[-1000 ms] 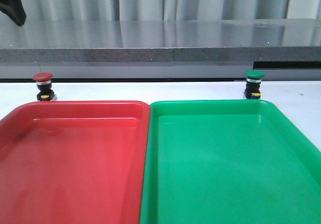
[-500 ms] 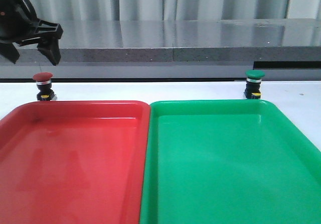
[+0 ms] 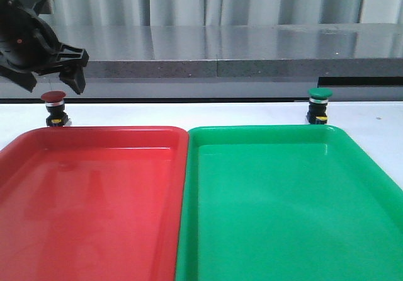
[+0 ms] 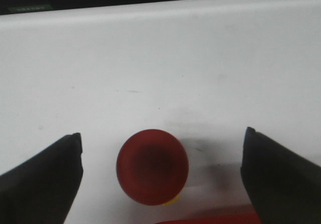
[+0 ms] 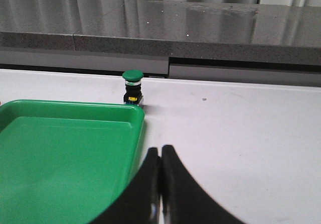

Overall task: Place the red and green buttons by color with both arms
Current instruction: 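Move the left gripper down over the red push-button, then close the left gripper on the red button cap and lift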

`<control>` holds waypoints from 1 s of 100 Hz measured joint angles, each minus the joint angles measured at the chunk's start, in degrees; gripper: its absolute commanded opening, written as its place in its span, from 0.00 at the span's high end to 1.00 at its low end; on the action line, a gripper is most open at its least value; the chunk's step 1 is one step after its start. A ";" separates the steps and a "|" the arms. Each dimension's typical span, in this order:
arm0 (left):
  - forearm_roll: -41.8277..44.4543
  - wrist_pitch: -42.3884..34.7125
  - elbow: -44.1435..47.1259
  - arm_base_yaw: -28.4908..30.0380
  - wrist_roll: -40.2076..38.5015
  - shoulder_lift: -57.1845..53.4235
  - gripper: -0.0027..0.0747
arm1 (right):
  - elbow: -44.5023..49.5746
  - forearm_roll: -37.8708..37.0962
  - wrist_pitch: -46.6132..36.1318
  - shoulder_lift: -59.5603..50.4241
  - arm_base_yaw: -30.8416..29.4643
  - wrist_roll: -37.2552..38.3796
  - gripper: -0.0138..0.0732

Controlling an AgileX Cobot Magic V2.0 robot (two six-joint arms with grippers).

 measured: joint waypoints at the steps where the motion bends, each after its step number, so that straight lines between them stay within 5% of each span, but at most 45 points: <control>1: 0.00 0.00 0.00 0.00 0.00 0.08 0.18 | 0.00 0.00 0.00 0.00 0.00 0.00 0.92; 21: 0.00 -0.52 0.00 0.00 -0.61 1.68 0.21 | 0.00 0.00 0.00 0.00 0.00 0.00 0.92; 54: 0.03 -1.36 0.00 0.00 -0.83 1.85 0.40 | 0.00 0.00 0.00 0.00 0.00 0.00 0.92; 85: 0.03 -1.36 0.00 0.00 -0.96 1.85 0.70 | 0.00 0.00 0.00 0.00 0.00 0.00 0.92; 100: 0.03 -1.36 0.00 -0.03 -0.98 1.94 0.72 | 0.00 0.00 0.00 0.00 0.00 0.00 0.92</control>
